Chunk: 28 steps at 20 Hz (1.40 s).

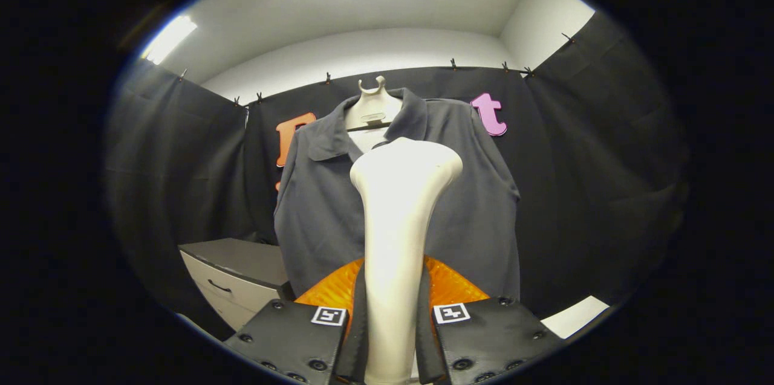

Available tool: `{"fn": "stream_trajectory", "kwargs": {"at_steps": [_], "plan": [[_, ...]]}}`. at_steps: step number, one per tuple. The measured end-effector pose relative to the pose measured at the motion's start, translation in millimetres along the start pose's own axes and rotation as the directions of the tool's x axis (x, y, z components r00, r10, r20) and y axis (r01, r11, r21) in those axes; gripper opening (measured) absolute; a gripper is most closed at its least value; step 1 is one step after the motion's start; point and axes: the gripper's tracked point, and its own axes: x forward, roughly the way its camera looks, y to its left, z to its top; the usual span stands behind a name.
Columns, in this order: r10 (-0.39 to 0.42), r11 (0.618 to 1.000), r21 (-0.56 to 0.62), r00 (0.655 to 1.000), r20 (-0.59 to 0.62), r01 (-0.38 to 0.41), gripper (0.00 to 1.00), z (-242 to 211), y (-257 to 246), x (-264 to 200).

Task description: Iron the clothes twice with a garment steamer, once on the left side and once on the right side.

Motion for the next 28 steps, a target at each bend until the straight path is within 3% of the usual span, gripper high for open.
{"fn": "stream_trajectory", "kwargs": {"at_steps": [4, 13, 20, 28], "plan": [[-0.066, 0.997, -0.038, 0.998, 0.01, 0.066, 0.39, 21.4, -41.4, 25.8], [-0.09, 0.995, -0.044, 0.995, -0.051, 0.088, 0.39, 13.0, -75.5, 76.6], [-0.069, 0.997, -0.042, 0.993, -0.094, 0.065, 0.39, -5.6, -71.5, 82.8], [-0.077, 0.996, -0.054, 0.991, -0.112, 0.071, 0.39, -35.5, -71.7, 54.2]]}}
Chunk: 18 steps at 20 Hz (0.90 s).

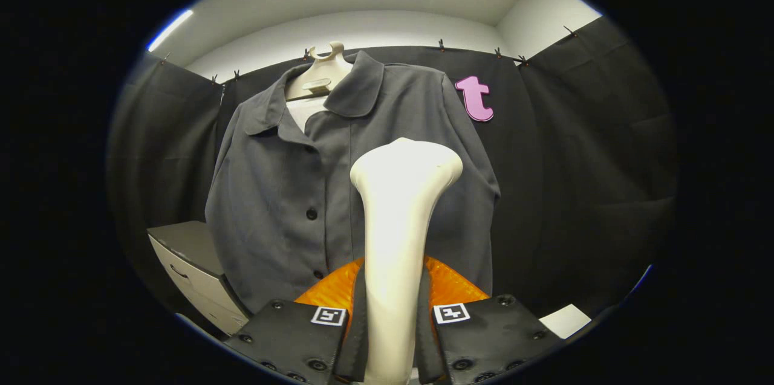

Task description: Iron the clothes twice with a garment steamer, once on the left side and once on the right side.

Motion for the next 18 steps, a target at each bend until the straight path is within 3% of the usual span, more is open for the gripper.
{"fn": "stream_trajectory", "kwargs": {"at_steps": [18], "plan": [[-0.034, 0.998, 0.04, 0.985, -0.17, 0.042, 0.39, -149.3, -12.6, -52.5]]}}
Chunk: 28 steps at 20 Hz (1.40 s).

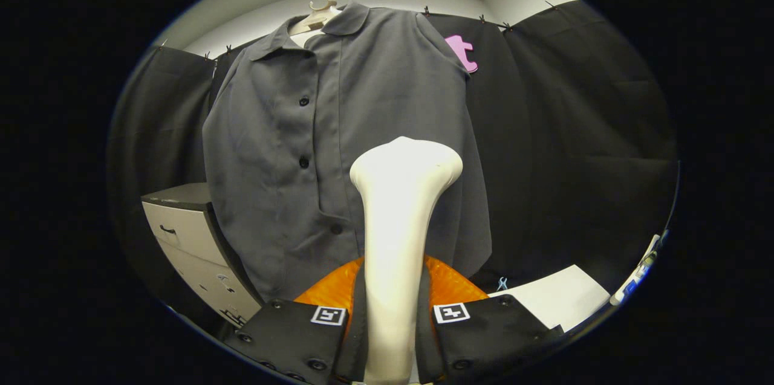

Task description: Iron the clothes twice with a garment steamer, once on the left side and once on the right side.

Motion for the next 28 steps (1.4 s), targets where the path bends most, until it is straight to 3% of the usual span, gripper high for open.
{"fn": "stream_trajectory", "kwargs": {"at_steps": [14, 21, 28], "plan": [[0.018, 1.0, -0.022, 0.989, -0.148, -0.022, 0.39, -96.6, 3.6, -30.0], [-0.009, 1.0, 0.012, 0.998, -0.054, 0.01, 0.39, -51.9, 9.4, -82.6], [-0.028, 0.999, -0.034, 0.999, 0.043, 0.029, 0.39, 15.1, 36.8, -150.7]]}}
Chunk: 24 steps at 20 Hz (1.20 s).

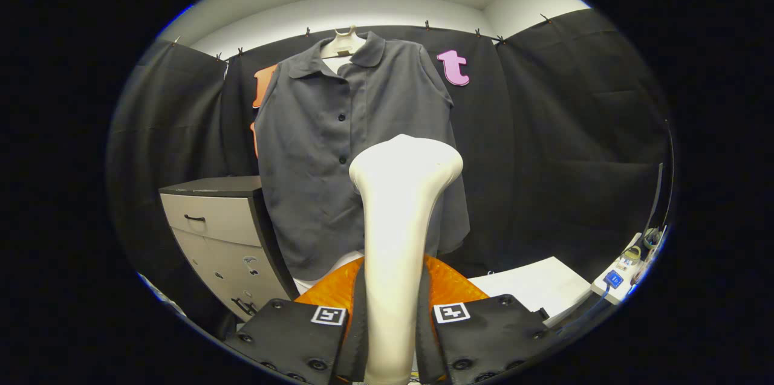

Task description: Iron the clothes twice with a garment steamer, once on the left side and once on the right side.

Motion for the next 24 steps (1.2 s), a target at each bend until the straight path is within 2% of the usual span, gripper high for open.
{"fn": "stream_trajectory", "kwargs": {"at_steps": [6, 12, 18, 24], "plan": [[0.056, 0.998, -0.019, 0.995, 0.077, -0.055, 0.39, 55.0, 45.8, -42.6], [0.095, 0.995, -0.04, 0.986, 0.138, -0.09, 0.39, 93.8, 86.0, -60.7], [0.145, 0.989, -0.042, 0.976, 0.16, -0.14, 0.39, 105.2, 107.1, -65.5], [0.158, 0.987, -0.046, 0.972, 0.173, -0.152, 0.39, 111.1, 107.7, -60.1]]}}
